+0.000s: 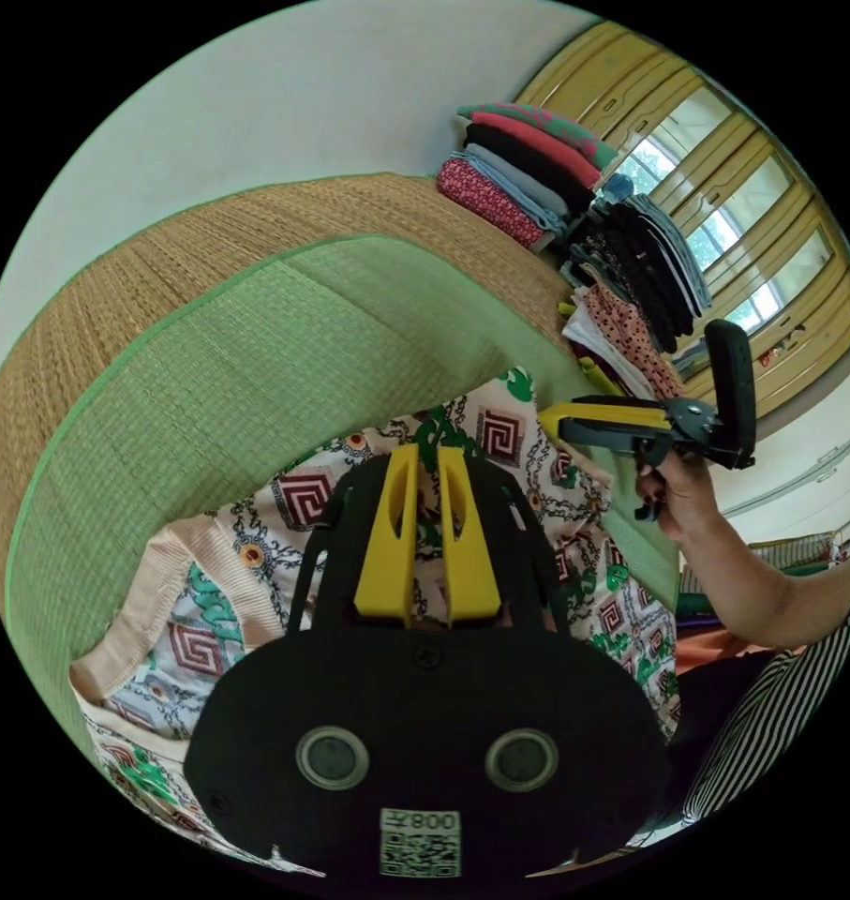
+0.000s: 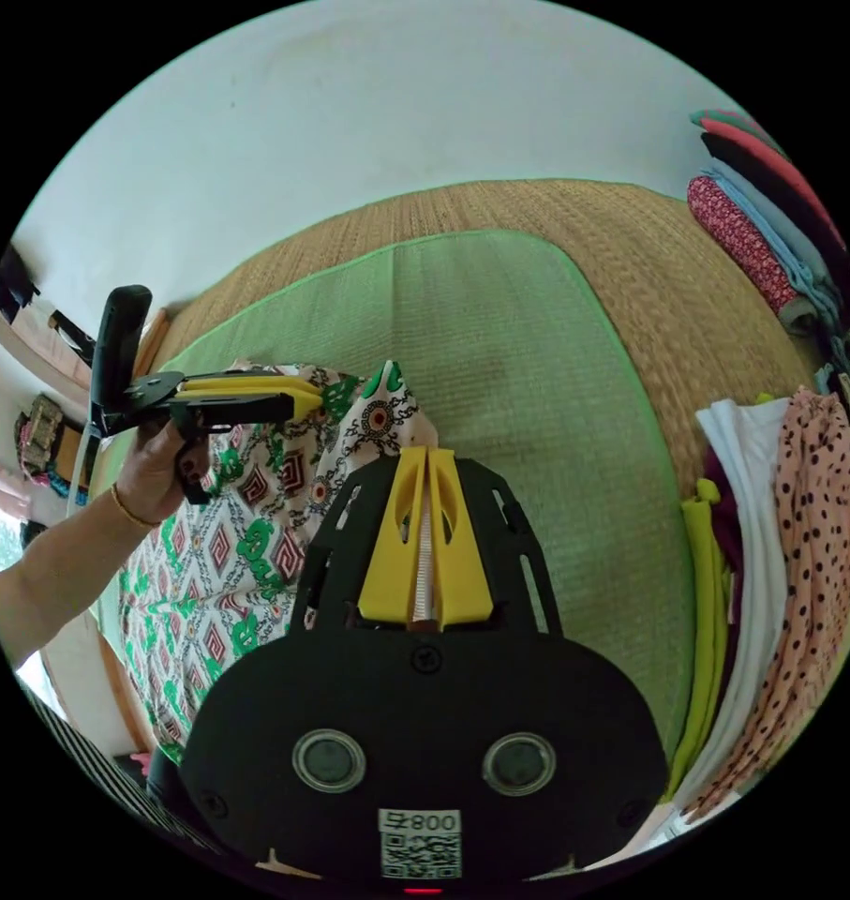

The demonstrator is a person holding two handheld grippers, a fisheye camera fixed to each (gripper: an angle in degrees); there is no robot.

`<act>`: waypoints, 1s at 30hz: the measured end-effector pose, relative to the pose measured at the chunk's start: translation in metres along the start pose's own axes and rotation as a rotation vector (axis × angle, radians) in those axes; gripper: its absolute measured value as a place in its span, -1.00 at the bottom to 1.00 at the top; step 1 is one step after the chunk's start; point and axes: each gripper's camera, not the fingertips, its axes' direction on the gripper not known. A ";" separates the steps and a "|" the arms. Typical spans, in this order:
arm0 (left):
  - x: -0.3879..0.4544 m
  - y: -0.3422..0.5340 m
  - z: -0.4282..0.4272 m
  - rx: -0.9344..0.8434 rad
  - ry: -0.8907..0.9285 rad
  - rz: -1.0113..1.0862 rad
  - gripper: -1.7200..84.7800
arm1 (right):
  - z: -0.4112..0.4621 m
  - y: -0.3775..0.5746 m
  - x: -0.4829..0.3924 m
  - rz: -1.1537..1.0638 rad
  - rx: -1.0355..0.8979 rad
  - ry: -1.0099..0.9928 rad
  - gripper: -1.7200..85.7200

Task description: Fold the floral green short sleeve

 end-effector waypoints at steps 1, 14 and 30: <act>0.001 0.000 -0.002 0.003 -0.037 -0.008 -0.87 | -0.003 0.001 -0.002 0.005 0.001 0.052 -0.97; 0.001 0.005 -0.006 0.040 -0.066 -0.056 -0.87 | -0.001 0.000 -0.020 0.005 0.028 0.024 -0.87; 0.010 0.011 -0.037 0.227 0.067 -0.018 -0.80 | -0.056 0.027 -0.118 -0.259 0.260 0.227 -0.96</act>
